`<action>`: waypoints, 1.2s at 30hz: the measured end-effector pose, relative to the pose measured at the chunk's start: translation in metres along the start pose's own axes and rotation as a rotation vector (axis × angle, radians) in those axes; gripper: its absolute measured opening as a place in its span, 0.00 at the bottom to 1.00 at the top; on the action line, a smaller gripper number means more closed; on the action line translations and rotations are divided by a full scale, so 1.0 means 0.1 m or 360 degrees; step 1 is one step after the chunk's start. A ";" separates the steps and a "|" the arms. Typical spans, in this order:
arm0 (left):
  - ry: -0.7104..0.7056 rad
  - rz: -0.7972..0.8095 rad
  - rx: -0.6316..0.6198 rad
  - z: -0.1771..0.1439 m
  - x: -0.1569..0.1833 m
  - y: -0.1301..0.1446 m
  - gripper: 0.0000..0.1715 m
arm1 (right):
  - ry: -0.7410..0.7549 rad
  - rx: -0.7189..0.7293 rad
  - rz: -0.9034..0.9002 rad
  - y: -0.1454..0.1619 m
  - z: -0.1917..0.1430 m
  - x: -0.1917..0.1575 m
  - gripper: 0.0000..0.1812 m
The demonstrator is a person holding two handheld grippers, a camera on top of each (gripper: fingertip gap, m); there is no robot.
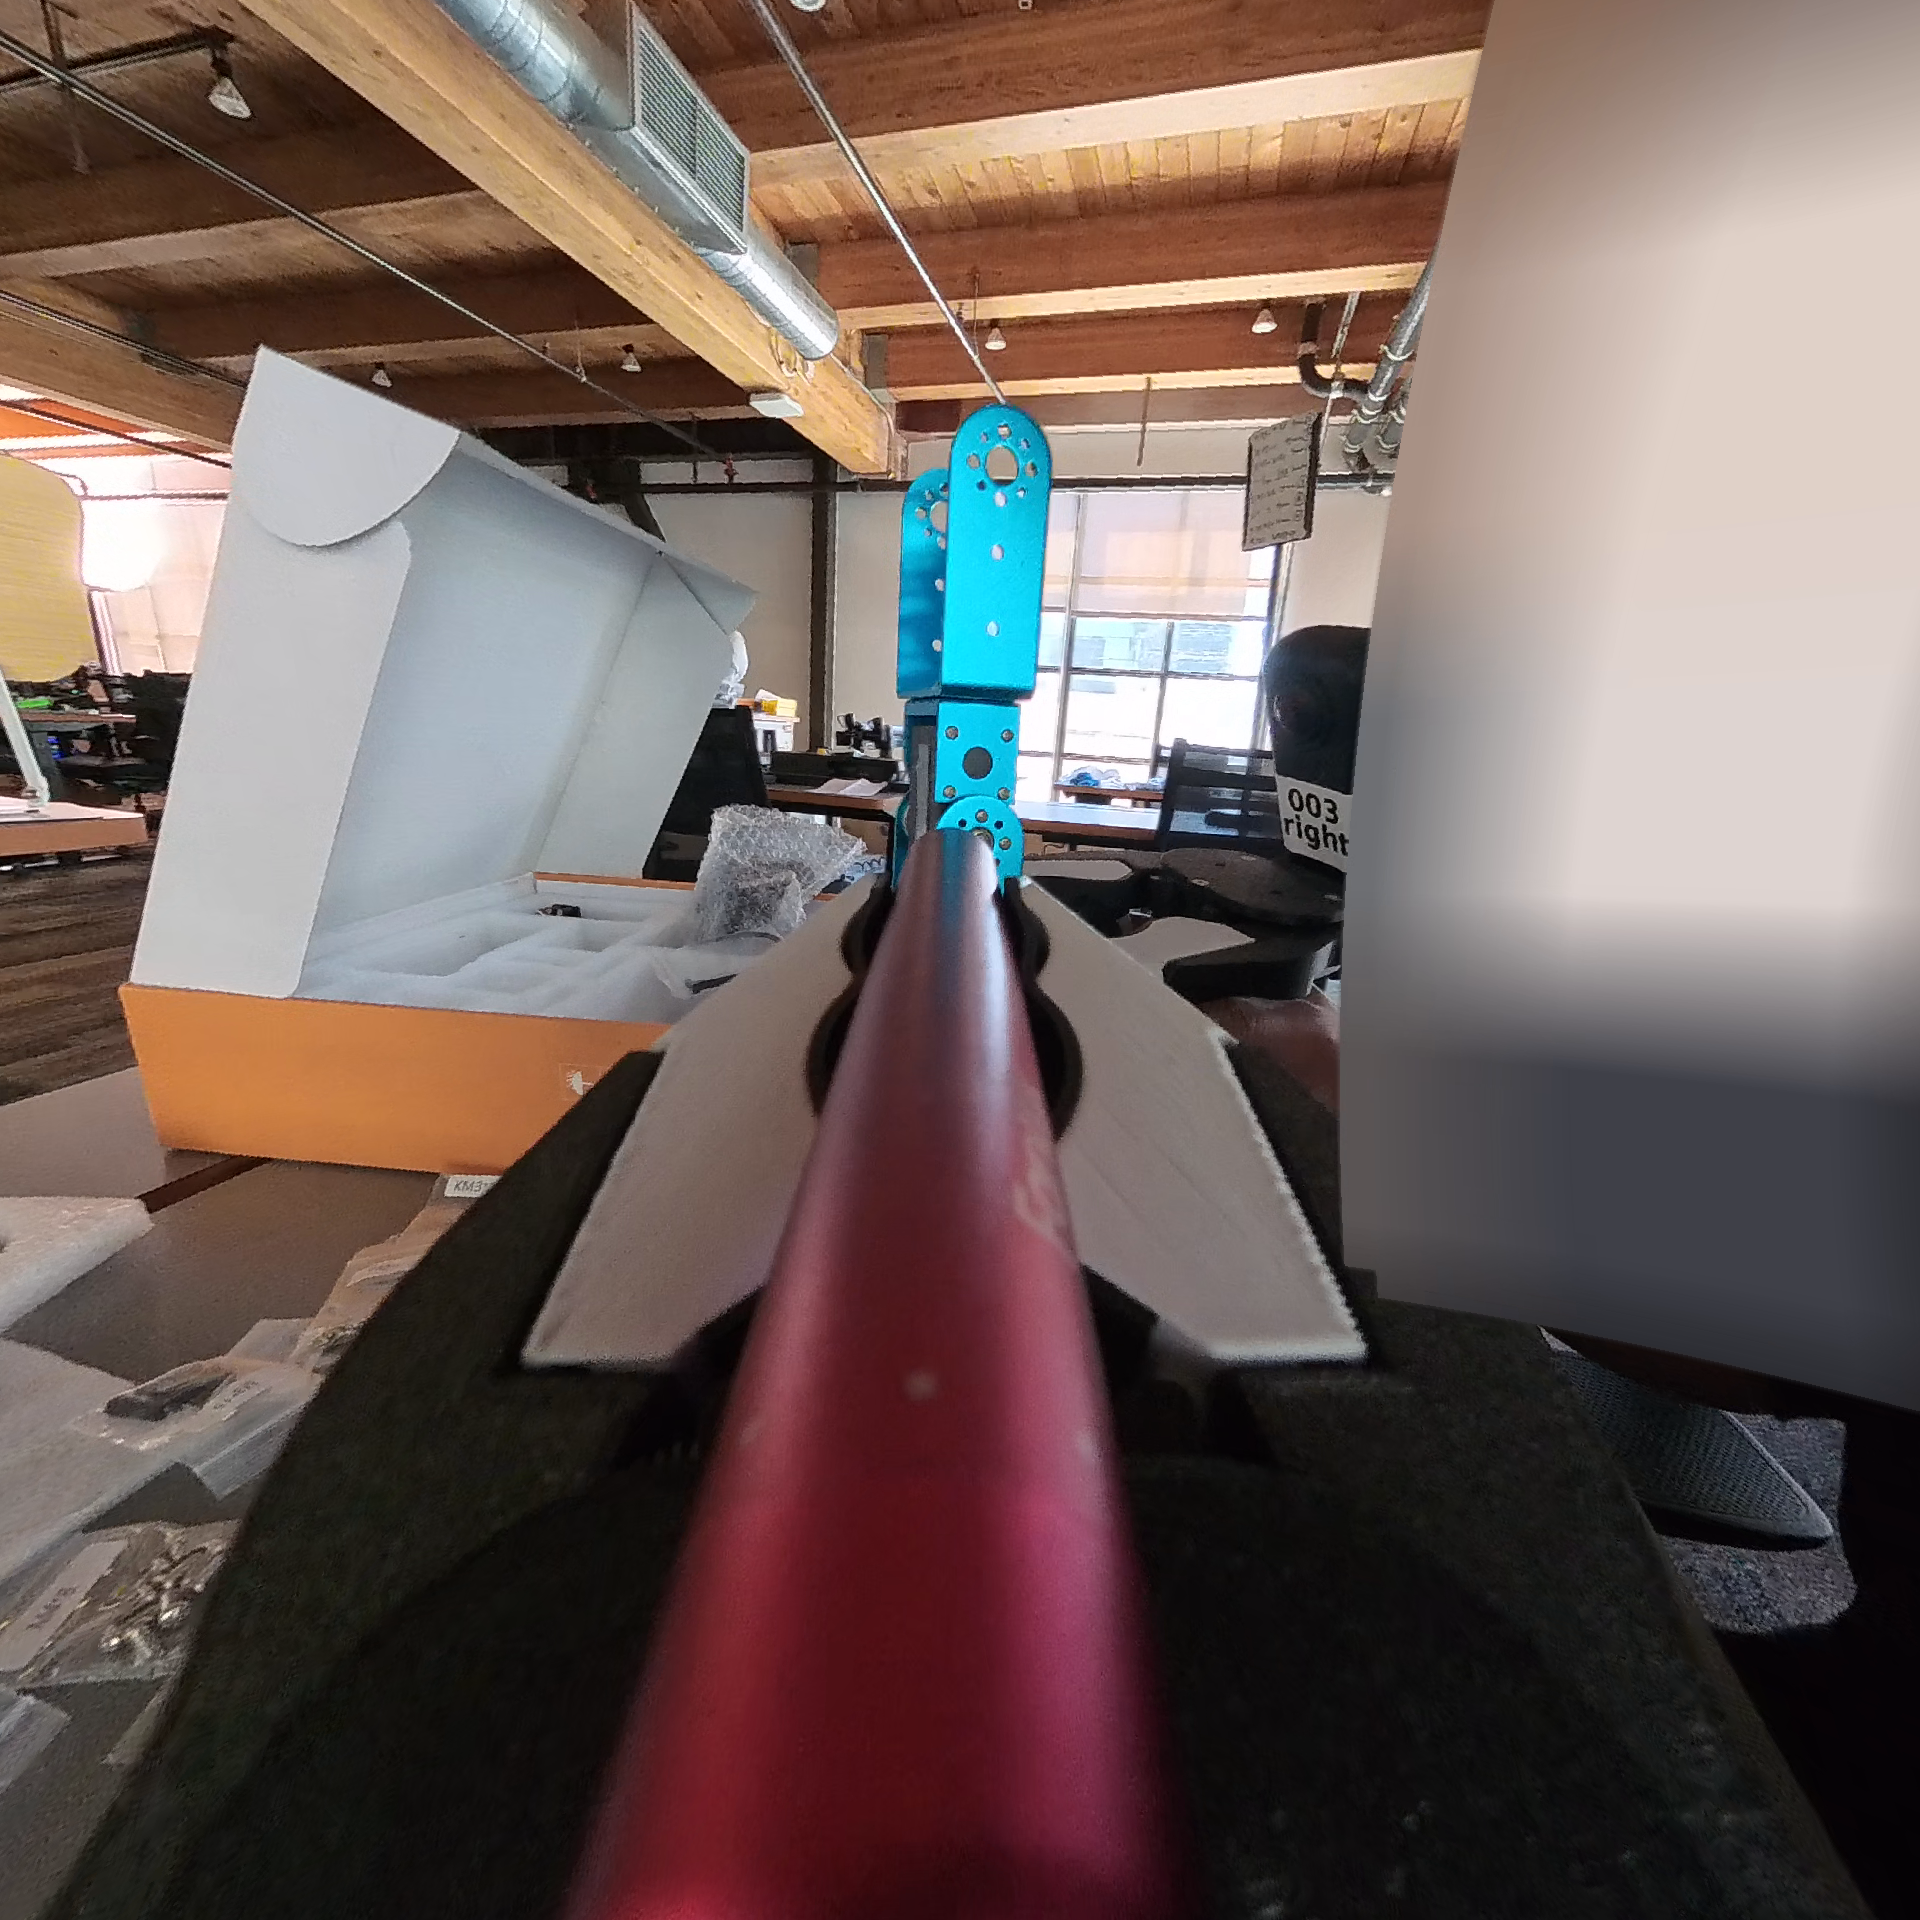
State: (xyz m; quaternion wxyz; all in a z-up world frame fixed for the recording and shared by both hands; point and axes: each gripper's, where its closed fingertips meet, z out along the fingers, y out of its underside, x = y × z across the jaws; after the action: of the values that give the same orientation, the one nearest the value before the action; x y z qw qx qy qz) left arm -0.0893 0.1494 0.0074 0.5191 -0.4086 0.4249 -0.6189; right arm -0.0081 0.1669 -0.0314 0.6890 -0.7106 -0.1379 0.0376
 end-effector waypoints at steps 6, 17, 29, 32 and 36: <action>-0.0075 -0.0036 -0.0029 0.00 0.03 0.01 0.13 | 0.0008 -0.0015 0.0001 0.00 0.00 0.00 0.38; -0.0103 -0.0063 -0.0034 0.01 0.04 0.00 0.12 | -0.0001 -0.0016 0.0005 0.00 -0.01 0.00 0.38; -0.0125 -0.0110 -0.0028 0.01 0.04 0.01 0.12 | 0.0003 -0.0016 0.0000 0.00 -0.01 0.00 0.37; -0.0125 -0.0149 -0.0022 0.01 0.04 0.01 0.12 | 0.0003 -0.0017 0.0001 0.00 -0.01 0.00 0.37; -0.0146 -0.0199 -0.0010 0.01 0.04 0.02 0.12 | 0.0002 -0.0018 -0.0001 0.00 -0.01 0.00 0.37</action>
State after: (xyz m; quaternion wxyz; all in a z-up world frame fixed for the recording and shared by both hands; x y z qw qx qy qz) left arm -0.0884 0.1456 0.0061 0.4970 -0.4639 0.3765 -0.6293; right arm -0.0079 0.1664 -0.0319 0.6851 -0.7144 -0.1377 0.0361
